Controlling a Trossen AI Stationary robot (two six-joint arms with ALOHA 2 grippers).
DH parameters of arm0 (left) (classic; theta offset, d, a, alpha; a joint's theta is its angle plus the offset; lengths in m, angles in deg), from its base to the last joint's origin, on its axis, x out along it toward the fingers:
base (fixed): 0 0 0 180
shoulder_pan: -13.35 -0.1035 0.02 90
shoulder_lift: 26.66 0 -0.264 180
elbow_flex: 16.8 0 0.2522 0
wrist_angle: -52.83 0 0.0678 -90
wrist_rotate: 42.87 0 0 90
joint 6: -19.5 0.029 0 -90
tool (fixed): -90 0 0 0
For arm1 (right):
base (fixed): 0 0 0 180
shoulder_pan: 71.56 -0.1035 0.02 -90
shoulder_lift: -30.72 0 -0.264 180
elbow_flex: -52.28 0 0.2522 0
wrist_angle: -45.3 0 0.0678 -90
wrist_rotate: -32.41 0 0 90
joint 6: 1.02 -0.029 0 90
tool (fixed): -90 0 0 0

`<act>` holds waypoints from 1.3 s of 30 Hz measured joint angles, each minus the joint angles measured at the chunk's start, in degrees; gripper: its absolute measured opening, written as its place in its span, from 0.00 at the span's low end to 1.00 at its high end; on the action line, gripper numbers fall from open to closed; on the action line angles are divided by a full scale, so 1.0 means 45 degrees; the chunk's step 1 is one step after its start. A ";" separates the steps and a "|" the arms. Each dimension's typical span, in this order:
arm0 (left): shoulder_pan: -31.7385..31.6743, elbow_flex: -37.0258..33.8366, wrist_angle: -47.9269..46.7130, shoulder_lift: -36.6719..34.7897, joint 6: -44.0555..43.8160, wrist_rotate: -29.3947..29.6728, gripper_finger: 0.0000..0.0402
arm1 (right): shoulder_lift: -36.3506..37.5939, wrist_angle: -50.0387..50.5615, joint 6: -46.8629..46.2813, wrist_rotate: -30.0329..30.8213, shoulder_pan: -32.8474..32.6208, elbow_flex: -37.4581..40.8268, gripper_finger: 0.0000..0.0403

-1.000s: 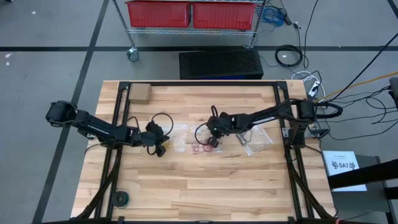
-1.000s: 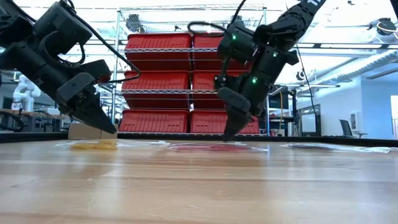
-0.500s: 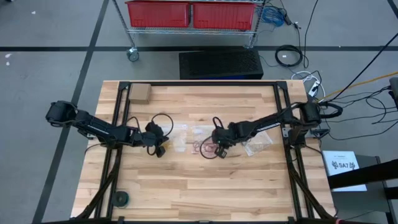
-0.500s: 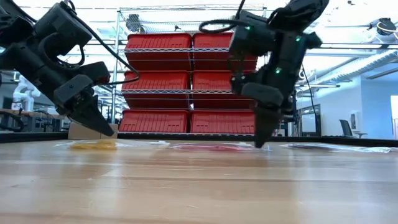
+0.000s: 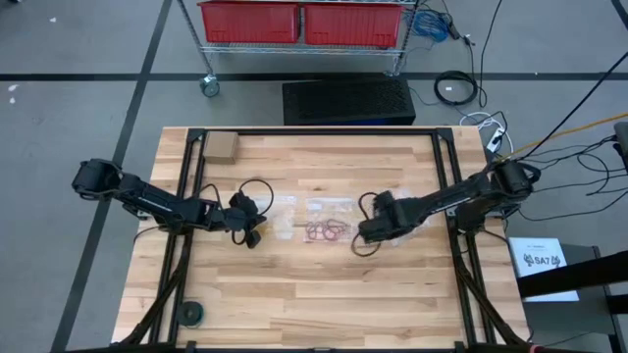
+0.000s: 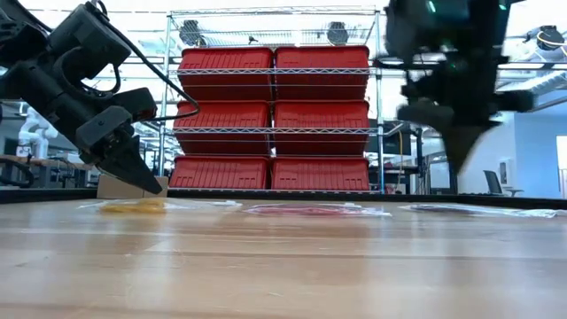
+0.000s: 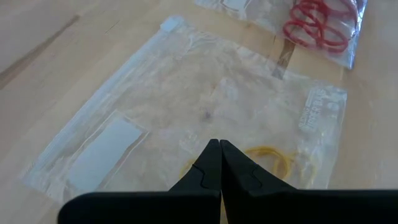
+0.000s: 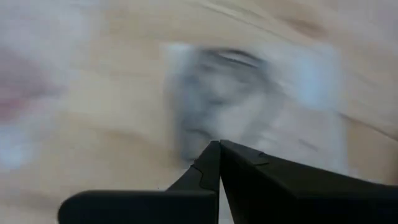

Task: Sort rubber bands
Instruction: Adjust all the transparent zip lock bag to the center table

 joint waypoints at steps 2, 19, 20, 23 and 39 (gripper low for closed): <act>0.0000 0.0000 0.0008 -0.0004 -0.0001 0.0000 0.00 | -0.0077 0.1641 -0.1504 0.0003 -0.0016 0.0085 0.00; 0.0000 0.0000 -0.0002 -0.0004 -0.0005 -0.0130 0.00 | -0.0097 -0.2158 -0.0336 -0.0352 0.0408 0.3506 0.00; 0.0000 0.0000 -0.0005 -0.0004 -0.0005 -0.0132 0.00 | -0.0092 -0.2094 0.0258 -0.0360 0.0316 0.3465 0.00; 0.0000 0.0000 -0.0016 -0.0004 -0.0004 -0.0132 0.00 | -0.0097 -0.1969 0.2371 -0.0456 -0.0052 0.3344 0.00; 0.0000 0.0000 -0.0044 -0.0003 0.0005 -0.0269 0.00 | 0.2500 -0.0817 0.4666 0.0545 -0.1122 0.3366 0.00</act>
